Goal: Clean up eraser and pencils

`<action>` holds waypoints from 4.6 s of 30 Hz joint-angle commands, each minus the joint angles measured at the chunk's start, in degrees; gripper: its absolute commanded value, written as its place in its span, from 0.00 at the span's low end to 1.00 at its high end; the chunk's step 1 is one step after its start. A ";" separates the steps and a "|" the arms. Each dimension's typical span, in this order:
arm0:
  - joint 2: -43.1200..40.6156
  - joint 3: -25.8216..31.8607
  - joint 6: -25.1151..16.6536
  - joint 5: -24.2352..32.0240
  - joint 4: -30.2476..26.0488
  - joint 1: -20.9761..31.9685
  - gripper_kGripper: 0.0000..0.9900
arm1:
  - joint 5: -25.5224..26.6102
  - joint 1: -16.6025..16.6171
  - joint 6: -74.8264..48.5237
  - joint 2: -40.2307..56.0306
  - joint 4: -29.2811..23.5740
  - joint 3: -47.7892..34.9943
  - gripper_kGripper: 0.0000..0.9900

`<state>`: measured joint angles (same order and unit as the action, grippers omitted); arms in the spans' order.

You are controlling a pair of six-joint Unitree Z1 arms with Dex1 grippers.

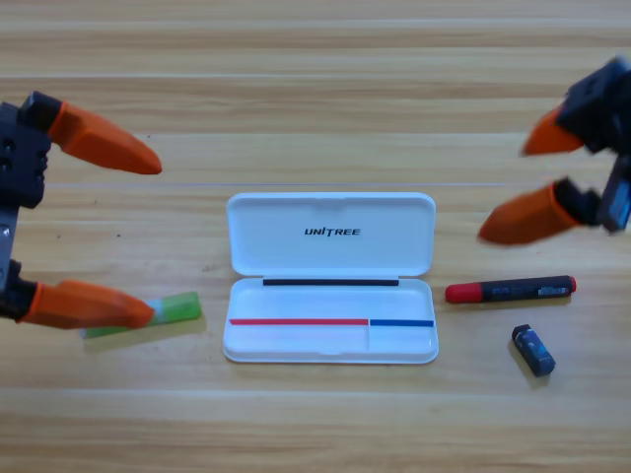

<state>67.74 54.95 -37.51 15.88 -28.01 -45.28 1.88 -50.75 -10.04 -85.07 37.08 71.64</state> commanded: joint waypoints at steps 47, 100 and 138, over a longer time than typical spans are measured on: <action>32.54 15.81 0.51 -13.69 -19.53 13.28 1.00 | -1.00 10.32 23.48 -36.39 10.56 2.01 0.06; 44.67 -0.63 -7.14 -6.66 3.32 18.82 0.26 | 3.39 -0.49 -30.22 -47.73 26.38 33.57 0.42; 36.76 17.21 -8.63 -13.42 -12.41 2.39 0.00 | -0.65 17.62 -47.36 -48.08 22.42 28.03 0.89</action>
<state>99.45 71.64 -47.08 3.23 -41.45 -37.25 -0.41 -34.74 -56.25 -128.18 60.55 98.75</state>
